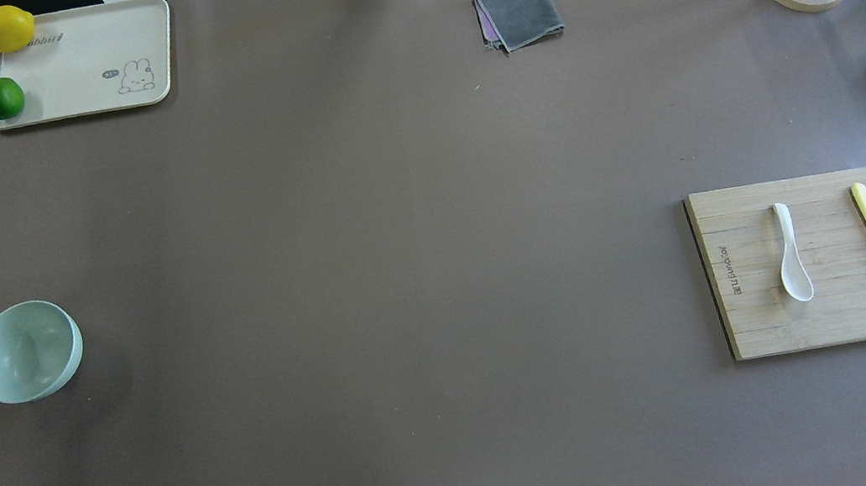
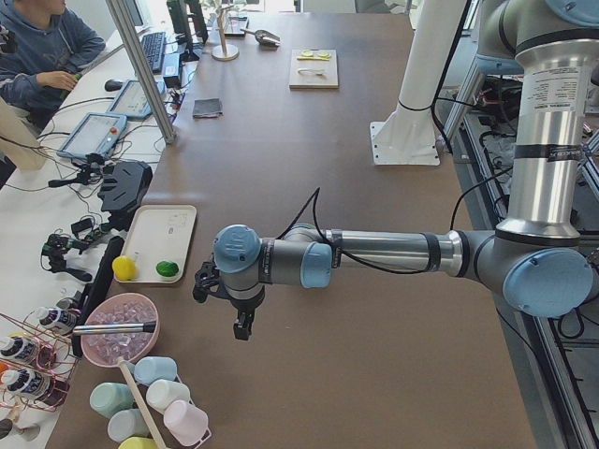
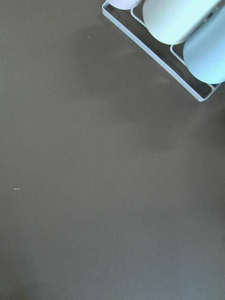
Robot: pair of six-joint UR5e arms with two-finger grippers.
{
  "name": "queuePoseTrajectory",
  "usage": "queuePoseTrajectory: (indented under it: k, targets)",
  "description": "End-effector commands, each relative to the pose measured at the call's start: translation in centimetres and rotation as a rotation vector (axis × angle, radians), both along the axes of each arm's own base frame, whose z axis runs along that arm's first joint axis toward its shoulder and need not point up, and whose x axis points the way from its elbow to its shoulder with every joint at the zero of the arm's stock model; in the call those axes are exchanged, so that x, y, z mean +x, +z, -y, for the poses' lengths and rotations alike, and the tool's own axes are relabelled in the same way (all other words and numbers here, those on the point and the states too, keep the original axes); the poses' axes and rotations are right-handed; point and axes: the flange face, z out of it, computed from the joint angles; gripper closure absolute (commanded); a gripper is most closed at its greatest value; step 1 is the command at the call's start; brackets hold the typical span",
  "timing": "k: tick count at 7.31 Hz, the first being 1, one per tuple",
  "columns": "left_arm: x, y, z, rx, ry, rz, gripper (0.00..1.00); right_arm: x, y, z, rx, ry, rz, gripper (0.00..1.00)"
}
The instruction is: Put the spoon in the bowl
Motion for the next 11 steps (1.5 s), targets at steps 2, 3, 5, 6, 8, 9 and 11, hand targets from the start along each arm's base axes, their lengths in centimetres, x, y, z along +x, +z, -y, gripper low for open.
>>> queuePoseTrajectory:
  k: [2,3,5,6,8,9,11]
  targets:
    - [0.0,-1.9,-0.3,0.042,-0.001,0.003,0.02,-0.1,0.2,-0.1,-0.004,-0.002,0.001,0.0]
    - [0.0,-1.9,-0.3,0.042,-0.001,0.004,0.02,-0.1,0.5,-0.2,-0.011,-0.002,0.002,0.0]
    - [0.0,-1.6,-0.4,0.037,0.002,0.009,0.02,-0.1,0.9,-0.6,-0.014,-0.004,0.002,0.0]
    - [0.0,-1.5,-0.5,0.035,0.0,0.009,0.02,-0.2,0.9,-0.6,-0.014,-0.004,0.01,0.0]
    - [0.0,-1.7,-0.4,0.048,0.005,0.008,0.02,-0.2,0.9,-0.5,-0.022,-0.002,0.009,0.0]
    - [0.0,-1.9,-0.4,0.046,0.001,0.002,0.02,-0.3,0.8,-0.4,-0.013,-0.004,0.006,0.0]
    - [0.0,-2.7,-0.4,0.067,0.005,0.001,0.02,-0.3,0.9,-0.4,-0.014,-0.005,0.012,0.0]
